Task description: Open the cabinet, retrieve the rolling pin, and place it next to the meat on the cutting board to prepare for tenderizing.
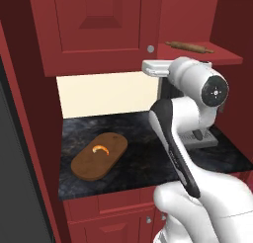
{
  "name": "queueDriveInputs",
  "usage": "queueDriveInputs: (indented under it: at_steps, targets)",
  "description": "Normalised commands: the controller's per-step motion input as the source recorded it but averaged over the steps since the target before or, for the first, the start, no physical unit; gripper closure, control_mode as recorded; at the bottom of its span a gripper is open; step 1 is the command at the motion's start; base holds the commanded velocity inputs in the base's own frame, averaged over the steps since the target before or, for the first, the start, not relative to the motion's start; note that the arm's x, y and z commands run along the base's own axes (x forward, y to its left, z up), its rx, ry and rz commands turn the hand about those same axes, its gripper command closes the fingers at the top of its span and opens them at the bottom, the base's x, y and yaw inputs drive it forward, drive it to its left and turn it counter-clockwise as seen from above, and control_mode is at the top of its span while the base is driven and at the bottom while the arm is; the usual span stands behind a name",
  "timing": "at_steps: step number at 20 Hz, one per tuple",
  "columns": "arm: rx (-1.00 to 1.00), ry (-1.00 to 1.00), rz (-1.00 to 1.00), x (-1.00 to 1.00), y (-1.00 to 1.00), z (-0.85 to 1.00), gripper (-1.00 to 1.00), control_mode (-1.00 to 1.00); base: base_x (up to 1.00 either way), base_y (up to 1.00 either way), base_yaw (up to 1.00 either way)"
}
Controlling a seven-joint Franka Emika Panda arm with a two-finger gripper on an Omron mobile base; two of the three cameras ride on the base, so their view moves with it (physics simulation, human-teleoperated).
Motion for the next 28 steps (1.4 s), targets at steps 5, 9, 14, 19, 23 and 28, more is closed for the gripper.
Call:
queueDriveInputs:
  at_steps: [5, 9, 14, 19, 23, 28]
  targets:
    - [0.0, 0.0, -0.12, 0.36, 0.21, 0.0, -1.0, -1.0, 0.0, 0.0, 0.0]
    - [0.0, 0.0, -0.07, 0.33, 0.25, 0.0, -1.0, -1.0, 0.0, 0.0, 0.0]
    - [0.0, 0.0, -0.01, 0.36, 0.07, 0.0, -1.0, -1.0, 0.0, 0.0, 0.0]
    - [0.0, 0.0, 0.07, 0.38, -0.1, 0.0, -1.0, -1.0, 0.0, 0.0, 0.0]
    - [0.0, 0.0, 0.12, 0.37, -0.1, 0.0, -1.0, -1.0, 0.0, 0.0, 0.0]
    - [0.0, 0.0, 0.16, 0.36, -0.14, -0.04, -1.0, -1.0, 0.0, 0.0, 0.0]
